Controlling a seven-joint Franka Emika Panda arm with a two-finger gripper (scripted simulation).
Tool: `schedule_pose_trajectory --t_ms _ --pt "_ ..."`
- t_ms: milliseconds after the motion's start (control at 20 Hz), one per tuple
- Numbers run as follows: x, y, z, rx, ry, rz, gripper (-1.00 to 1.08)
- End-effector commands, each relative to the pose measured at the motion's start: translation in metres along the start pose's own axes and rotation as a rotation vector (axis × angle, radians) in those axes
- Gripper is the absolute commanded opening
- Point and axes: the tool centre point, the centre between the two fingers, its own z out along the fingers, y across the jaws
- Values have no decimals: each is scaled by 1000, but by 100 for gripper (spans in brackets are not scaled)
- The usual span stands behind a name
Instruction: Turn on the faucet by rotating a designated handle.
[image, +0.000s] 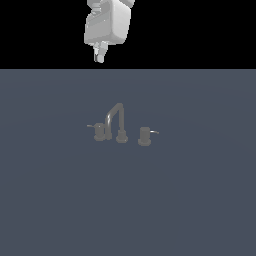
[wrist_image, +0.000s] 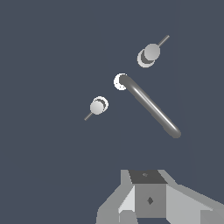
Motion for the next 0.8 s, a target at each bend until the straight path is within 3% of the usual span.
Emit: schedule_pose_trajectory --t_ms 0,750 --pt "7 -13 18 -2 5 74 -100" --pt "45 -76 137 -8 93 485 -100"
